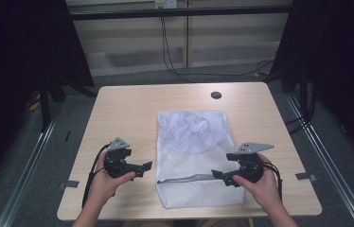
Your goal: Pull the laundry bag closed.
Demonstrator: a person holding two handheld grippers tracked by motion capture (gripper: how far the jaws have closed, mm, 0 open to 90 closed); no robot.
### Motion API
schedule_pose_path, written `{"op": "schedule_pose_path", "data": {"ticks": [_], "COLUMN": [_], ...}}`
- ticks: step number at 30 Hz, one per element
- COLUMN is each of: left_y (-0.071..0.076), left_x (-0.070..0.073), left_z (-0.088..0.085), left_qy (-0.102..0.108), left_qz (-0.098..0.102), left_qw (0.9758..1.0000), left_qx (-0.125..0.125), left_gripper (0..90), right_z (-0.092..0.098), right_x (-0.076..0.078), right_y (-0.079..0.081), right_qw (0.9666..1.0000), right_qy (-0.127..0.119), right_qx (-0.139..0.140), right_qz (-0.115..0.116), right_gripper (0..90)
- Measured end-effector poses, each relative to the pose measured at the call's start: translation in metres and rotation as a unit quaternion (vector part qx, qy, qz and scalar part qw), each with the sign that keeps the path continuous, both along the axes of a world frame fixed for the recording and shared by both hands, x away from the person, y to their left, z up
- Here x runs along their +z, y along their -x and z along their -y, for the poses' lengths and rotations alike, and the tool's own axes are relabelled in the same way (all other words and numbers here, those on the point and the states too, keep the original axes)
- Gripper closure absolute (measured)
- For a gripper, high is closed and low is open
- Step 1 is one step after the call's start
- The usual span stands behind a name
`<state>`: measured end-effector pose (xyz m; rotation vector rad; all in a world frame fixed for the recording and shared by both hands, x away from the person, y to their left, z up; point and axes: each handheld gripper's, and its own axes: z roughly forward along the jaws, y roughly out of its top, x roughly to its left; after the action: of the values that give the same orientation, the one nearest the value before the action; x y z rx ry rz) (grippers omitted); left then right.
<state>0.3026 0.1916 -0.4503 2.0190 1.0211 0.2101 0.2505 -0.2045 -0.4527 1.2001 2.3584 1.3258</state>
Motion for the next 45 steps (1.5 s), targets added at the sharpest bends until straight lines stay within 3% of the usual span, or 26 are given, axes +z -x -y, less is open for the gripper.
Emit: {"op": "schedule_pose_path", "data": {"ticks": [17,24,45], "left_y": [-0.001,-0.001,-0.001], "left_x": [-0.002,-0.002,0.0], "left_z": [-0.004,-0.006,-0.014], "left_qy": [0.004,0.006,0.016], "left_qz": [-0.009,-0.011,-0.014], "left_qw": [0.9999,0.9999,0.9997], "left_qx": [0.002,0.003,0.014], "left_gripper": [0.0,0.1,0.9], "right_z": [-0.042,-0.066,-0.105], "right_x": [-0.001,-0.004,-0.012], "right_y": [-0.008,-0.012,-0.022], "right_qw": [0.9987,0.9968,0.9933], "right_qy": [-0.012,-0.015,-0.023], "right_qx": [0.037,0.062,0.082], "right_qz": [-0.031,-0.049,-0.078], "right_gripper": [16.0,17.4,19.0]}}
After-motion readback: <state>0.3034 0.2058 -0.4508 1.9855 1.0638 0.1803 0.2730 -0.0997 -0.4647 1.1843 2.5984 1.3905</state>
